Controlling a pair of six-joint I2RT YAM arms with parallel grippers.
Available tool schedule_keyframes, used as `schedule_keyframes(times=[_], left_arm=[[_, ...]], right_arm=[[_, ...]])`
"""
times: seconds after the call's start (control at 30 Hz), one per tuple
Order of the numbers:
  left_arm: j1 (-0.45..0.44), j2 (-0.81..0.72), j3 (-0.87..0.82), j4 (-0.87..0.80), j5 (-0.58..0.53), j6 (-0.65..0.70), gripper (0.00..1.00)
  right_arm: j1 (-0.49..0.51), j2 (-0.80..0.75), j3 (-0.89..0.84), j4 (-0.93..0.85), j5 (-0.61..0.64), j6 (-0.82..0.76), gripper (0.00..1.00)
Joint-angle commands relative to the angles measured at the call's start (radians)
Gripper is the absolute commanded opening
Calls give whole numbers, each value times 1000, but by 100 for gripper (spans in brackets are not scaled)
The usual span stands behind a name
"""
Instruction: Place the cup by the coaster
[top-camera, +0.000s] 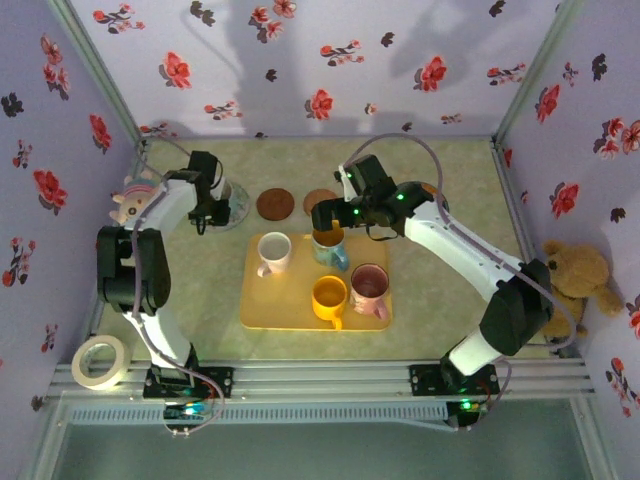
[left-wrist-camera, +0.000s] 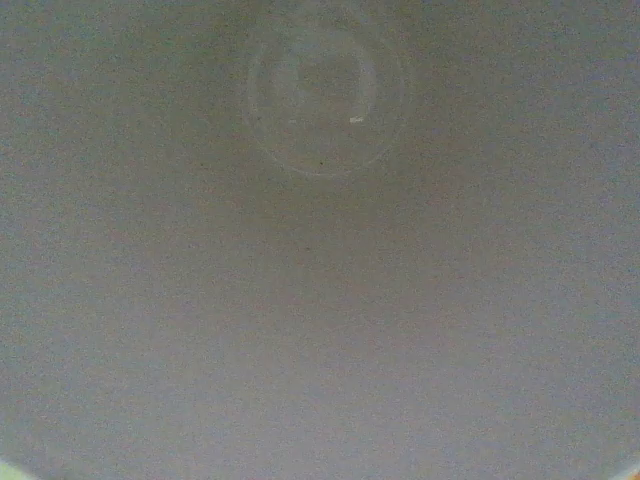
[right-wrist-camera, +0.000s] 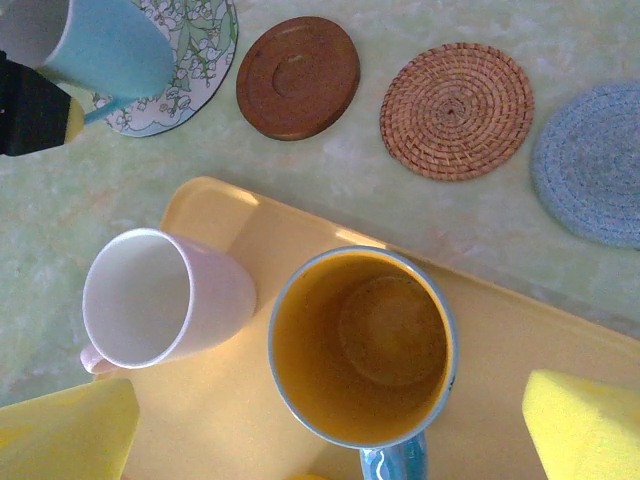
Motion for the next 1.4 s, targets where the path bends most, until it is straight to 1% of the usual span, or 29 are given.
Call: schedule_keyframes(times=[0.0,0.43,0.9,1.03,1.13,1.17,1.2,1.37], left_arm=[[8,5,54,61,-17,10,0],[43,37,89,70,-30,19,0],[45,97,101,42,-21,38,1],[45,101,89,43,-21,36,9],[45,102,80,45,-21,38,13],[44,102,78,44,-21,39,16],[45,104,76,42,-18,39,18],[44,102,72,29,-16,38,34]], right_arm=[[8,-5,8,-26,26,15,100],[7,-2,5,-31,40,13,100],[7,-8,-3,-38,43,6,100],[8,-7,-4,-39,47,0,100],[7,-11,-4,-41,49,2,100],[8,-13,-4,-40,49,2,100],[8,-14,-6,-40,51,2,100],[8,-22,-15,-39,55,3,100]])
